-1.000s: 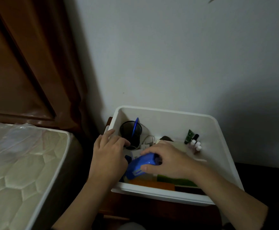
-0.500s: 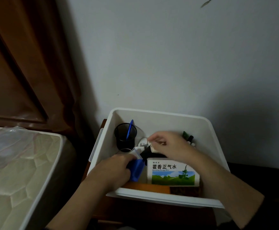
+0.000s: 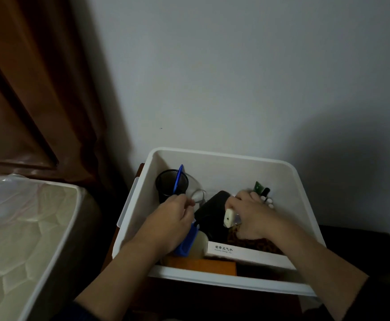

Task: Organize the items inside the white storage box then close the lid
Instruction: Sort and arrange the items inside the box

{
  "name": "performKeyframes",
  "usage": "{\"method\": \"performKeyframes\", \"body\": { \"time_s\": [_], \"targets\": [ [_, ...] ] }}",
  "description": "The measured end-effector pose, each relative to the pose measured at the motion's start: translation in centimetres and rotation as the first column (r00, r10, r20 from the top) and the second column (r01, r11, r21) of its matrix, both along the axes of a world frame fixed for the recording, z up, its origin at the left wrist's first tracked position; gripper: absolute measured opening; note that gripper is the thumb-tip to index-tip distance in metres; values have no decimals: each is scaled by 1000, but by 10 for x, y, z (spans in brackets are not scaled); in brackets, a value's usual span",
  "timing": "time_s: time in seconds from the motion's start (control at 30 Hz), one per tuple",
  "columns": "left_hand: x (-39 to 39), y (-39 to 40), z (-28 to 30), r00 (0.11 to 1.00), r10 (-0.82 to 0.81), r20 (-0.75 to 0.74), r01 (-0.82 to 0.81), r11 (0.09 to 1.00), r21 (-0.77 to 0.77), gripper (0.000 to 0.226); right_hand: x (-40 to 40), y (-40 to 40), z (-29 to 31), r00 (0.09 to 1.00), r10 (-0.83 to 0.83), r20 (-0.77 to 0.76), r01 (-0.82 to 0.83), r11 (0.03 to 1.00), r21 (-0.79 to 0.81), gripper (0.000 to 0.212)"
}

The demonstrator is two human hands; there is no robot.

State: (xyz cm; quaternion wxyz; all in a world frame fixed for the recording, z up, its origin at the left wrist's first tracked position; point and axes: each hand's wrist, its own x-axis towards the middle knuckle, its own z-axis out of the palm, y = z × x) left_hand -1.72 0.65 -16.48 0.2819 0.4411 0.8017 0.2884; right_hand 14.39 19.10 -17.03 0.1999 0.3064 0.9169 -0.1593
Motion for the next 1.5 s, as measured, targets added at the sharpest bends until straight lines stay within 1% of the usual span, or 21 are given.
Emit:
{"method": "performKeyframes", "body": {
  "time_s": [0.07,0.13,0.2,0.27,0.33,0.4,0.5,0.63,0.73,0.8,0.87,0.93,1.0,1.07,1.13,1.2,1.23,1.3,1.37,1.43,1.5],
  "targets": [
    [3,12,0,999,-31,28,31,1000,-7,25,4,-3,-1,998,2,-59,-1,1000,11,37],
    [6,26,1,998,-68,4,68,997,-31,28,9,-4,1,995,-16,-96,18,1000,19,32],
    [9,42,4,995,-95,-15,93,992,-88,32,16,-3,6,985,-68,-161,70,998,5,31],
    [11,56,7,989,-133,-59,121,978,-171,32,24,-1,11,971,-87,-221,84,996,-23,32],
    [13,68,9,985,-161,-69,138,956,-260,33,34,2,14,970,-62,-235,60,998,-16,36],
    [16,78,9,983,-177,-57,146,925,-350,39,43,4,16,964,-84,-251,80,996,-24,41],
    [21,88,5,978,-191,-84,136,888,-439,42,54,4,15,945,-124,-302,133,991,10,38],
    [32,96,-4,964,-190,-184,81,874,-479,52,62,3,13,858,-174,-482,224,973,47,39],
    [35,98,-11,954,-170,-246,30,872,-489,61,66,0,17,816,-185,-547,263,962,67,37],
    [33,98,-14,956,-155,-250,14,873,-488,65,70,-3,21,788,-202,-582,285,957,54,34],
    [29,98,-16,966,-131,-223,11,881,-473,66,75,-6,23,754,-252,-607,303,953,-19,34],
    [27,97,-18,977,-87,-194,-11,892,-452,66,80,-8,25,743,-328,-583,302,942,-145,35],
    [25,96,-20,985,-42,-168,-35,902,-431,67,80,-9,26,792,-347,-503,254,936,-245,39],
    [24,96,-22,991,-8,-134,-46,917,-397,65,78,-10,24,867,-305,-395,216,943,-253,49],
    [24,95,-22,993,-5,-118,-40,925,-378,60,73,-10,21,932,-267,-247,206,947,-248,63],
    [26,96,-22,992,-23,-120,-23,929,-369,50,69,-7,17,962,-252,-102,220,944,-247,79],
    [27,96,-22,991,-32,-126,-16,932,-363,44,67,-6,16,971,-232,-49,215,949,-230,82],
    [27,95,-20,989,-43,-144,-8,942,-334,35,65,-4,12,981,-192,13,191,962,-195,80],
    [25,90,-19,991,-26,-131,-10,964,-264,28,65,-5,9,983,-180,44,185,965,-185,76],
    [20,84,-16,997,8,-78,-19,990,-142,23,65,-5,7,982,-179,50,186,967,-174,68],
    [14,76,-14,999,23,-49,-23,1000,0,19,65,-3,7,986,-169,10,168,976,-135,52]
  ]
}}
